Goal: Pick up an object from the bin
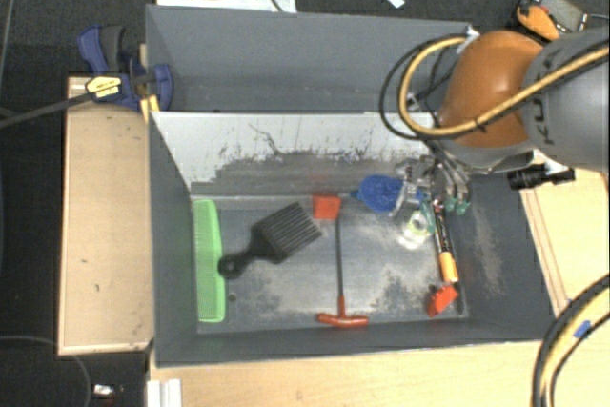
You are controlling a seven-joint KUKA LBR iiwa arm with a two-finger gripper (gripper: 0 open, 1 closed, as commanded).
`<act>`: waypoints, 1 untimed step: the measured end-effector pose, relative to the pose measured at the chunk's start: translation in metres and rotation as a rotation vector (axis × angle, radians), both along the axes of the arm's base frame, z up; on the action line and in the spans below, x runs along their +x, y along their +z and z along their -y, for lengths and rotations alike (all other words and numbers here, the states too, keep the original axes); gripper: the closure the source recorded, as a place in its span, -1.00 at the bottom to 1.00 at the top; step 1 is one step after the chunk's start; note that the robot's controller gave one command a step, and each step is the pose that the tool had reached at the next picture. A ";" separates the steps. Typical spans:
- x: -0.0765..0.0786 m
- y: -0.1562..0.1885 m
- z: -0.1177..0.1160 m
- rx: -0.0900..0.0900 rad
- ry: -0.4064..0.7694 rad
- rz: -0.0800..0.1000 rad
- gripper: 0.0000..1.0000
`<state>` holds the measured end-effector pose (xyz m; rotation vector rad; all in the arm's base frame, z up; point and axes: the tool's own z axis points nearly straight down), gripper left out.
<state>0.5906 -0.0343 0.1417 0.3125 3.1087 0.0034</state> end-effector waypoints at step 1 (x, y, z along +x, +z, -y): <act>0.001 0.021 0.000 0.000 0.001 0.005 1.00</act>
Offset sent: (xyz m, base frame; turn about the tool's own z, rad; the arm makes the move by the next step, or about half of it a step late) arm 0.0009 -0.0002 0.0416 -0.0012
